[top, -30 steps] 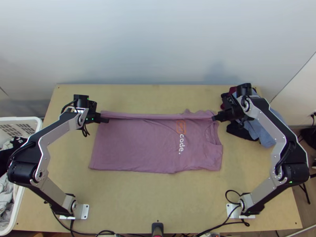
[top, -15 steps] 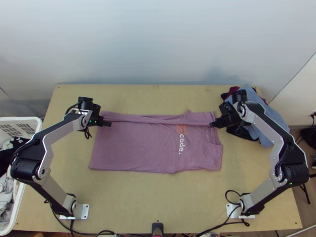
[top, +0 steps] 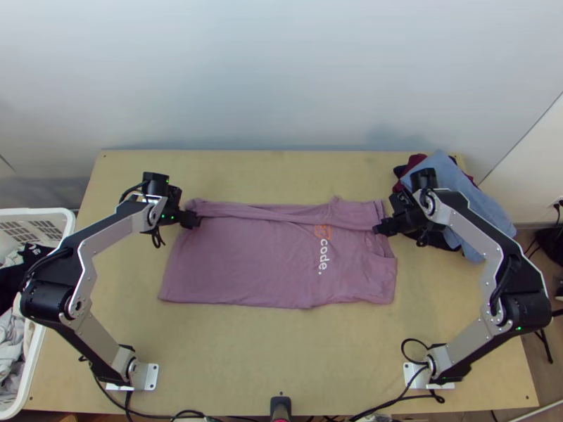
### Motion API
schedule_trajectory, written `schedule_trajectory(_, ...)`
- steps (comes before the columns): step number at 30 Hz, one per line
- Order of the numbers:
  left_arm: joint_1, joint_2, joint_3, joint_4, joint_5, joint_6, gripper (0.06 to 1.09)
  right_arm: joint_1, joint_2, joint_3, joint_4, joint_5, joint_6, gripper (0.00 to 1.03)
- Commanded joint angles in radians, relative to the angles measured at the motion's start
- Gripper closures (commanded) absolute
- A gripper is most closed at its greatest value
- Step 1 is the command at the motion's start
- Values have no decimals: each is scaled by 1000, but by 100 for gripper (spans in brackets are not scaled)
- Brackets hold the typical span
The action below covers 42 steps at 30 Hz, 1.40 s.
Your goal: Fold the t-shirt
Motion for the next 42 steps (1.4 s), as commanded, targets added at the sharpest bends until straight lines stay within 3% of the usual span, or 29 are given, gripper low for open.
schedule_trajectory(1,-7,-38,20,-44,0,-15,10,2,-30,3,-1,1,0,43)
schedule_trajectory(4,-7,-61,17,-65,0,-17,10,2,-48,13,-18,-1,0,19)
schedule_trajectory(7,3,-72,20,-78,-1,3,10,2,-62,18,-31,1,-2,4)
schedule_trajectory(20,89,-213,5,-118,-41,201,10,-13,-205,-54,-90,2,-3,4)
schedule_trajectory(27,-132,-443,-196,-216,-73,347,11,48,-343,-142,-193,12,-23,4)
schedule_trajectory(31,-260,-547,-267,-311,-73,344,17,85,-429,-201,-249,21,-37,4)
schedule_trajectory(42,-411,-658,-418,-314,-124,396,17,266,-614,-382,-328,104,-83,5)
